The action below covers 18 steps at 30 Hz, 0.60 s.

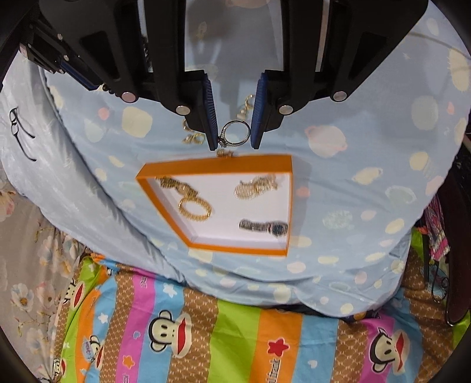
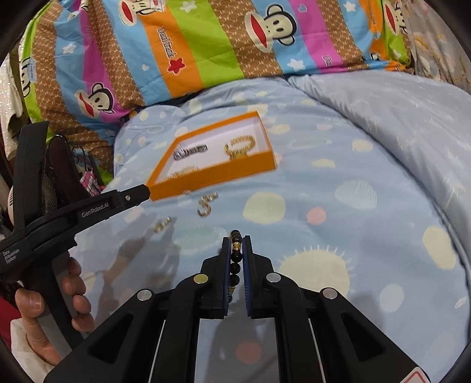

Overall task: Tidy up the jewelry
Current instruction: 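Lower the bead bracelet and ring into the box and open both grippers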

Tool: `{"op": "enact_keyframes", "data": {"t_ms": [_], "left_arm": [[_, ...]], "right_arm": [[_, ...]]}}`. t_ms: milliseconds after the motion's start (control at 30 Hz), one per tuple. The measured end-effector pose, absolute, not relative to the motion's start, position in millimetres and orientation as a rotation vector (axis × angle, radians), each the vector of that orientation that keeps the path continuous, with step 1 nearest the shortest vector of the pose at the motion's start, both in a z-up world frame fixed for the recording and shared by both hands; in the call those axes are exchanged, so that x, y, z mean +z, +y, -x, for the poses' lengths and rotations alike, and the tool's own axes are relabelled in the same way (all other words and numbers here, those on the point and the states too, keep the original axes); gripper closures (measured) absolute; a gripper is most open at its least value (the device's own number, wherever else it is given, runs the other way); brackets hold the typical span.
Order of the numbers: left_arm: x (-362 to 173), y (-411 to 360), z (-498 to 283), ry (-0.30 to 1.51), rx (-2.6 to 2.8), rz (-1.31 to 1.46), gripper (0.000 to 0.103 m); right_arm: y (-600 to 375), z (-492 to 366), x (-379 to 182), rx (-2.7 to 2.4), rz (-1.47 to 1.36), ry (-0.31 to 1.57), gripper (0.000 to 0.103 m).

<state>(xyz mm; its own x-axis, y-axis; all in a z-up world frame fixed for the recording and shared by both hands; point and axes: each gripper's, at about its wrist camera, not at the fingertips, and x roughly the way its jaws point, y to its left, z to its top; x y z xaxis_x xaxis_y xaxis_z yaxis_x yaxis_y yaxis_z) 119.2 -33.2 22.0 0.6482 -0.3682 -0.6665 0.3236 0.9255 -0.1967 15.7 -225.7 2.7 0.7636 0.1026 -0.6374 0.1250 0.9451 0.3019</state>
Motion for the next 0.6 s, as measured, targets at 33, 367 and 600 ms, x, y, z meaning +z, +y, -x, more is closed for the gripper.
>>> {"op": "enact_keyframes", "data": {"t_ms": [33,367,600], "left_arm": [[28.8,-31.9,-120.0,0.759,-0.396,0.066,0.081],[63.2,-36.6,-162.0,0.677,-0.382,0.044,0.081],[49.4,-54.8,-211.1,0.703,-0.375,0.030,0.081]], "right_arm": [[-226.7,-19.4,9.8,-0.009,-0.333,0.691,0.095],[-231.2,-93.4,54.0,0.020,-0.286,0.602,0.095],[-219.4,-150.3,43.6,0.077,-0.289,0.614,0.095]]}}
